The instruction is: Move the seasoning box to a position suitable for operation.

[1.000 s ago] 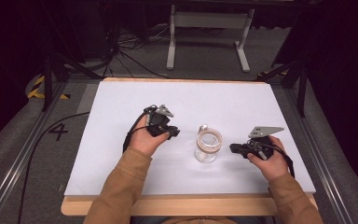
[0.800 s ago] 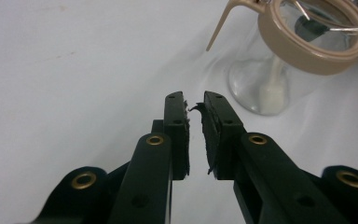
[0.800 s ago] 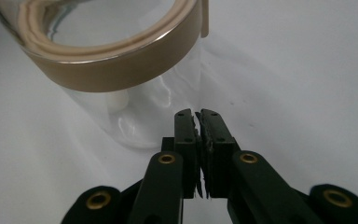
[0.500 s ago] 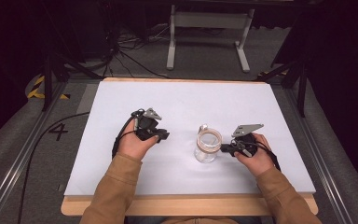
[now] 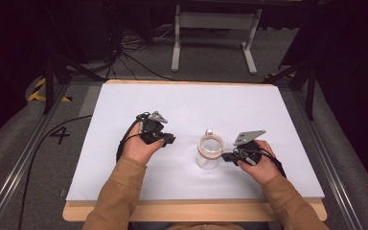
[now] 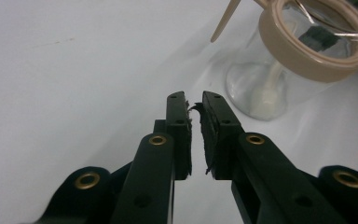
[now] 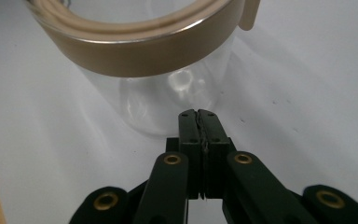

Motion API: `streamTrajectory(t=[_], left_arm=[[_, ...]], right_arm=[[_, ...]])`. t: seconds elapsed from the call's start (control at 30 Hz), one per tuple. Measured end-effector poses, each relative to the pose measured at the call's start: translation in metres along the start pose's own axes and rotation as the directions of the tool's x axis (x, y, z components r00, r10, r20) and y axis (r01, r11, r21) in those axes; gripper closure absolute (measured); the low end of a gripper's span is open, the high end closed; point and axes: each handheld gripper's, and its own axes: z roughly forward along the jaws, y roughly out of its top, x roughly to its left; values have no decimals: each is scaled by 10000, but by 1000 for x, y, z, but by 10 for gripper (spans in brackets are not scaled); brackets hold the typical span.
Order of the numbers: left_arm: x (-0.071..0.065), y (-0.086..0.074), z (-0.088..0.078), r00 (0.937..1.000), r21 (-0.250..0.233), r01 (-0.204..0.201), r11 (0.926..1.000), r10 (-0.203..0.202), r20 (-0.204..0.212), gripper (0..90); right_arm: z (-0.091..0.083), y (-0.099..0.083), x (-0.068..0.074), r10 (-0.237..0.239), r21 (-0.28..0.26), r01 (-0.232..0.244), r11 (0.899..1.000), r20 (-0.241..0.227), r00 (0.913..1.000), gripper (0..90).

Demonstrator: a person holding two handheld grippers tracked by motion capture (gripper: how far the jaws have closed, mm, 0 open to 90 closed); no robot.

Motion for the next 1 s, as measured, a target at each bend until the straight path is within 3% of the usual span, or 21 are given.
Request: streamTrajectory(t=[0.13,0.27,0.33,0.47,0.6,0.87,1.0], left_arm=[[0,1,1,9999,6,-89,10000,89,52,833],[-1,4,1,9997,-89,-226,9997,227,58,838],[-2,7,1,9995,-361,-268,9990,273,131,849],[-5,18,3,9967,-1174,-336,9925,419,693,871],[-11,32,15,9918,-1893,-575,9802,777,1011,876],[-17,50,41,9841,-2391,-694,9685,1057,1425,878],[-18,56,54,9782,-2358,-778,9687,1198,1695,860]], right_arm=[[2,0,4,-160,85,160,9998,-97,9998,895],[1,-3,2,47,-24,-48,10000,-77,10000,895],[-5,-5,0,155,-146,-154,9998,75,9999,895],[-19,-10,-4,459,-573,-445,9974,234,9987,895],[-30,-17,-3,679,-923,-652,9936,270,9973,895],[-38,-28,7,811,-1131,-755,9907,454,9957,895],[-40,-33,12,856,-1143,-800,9902,451,9953,895]])
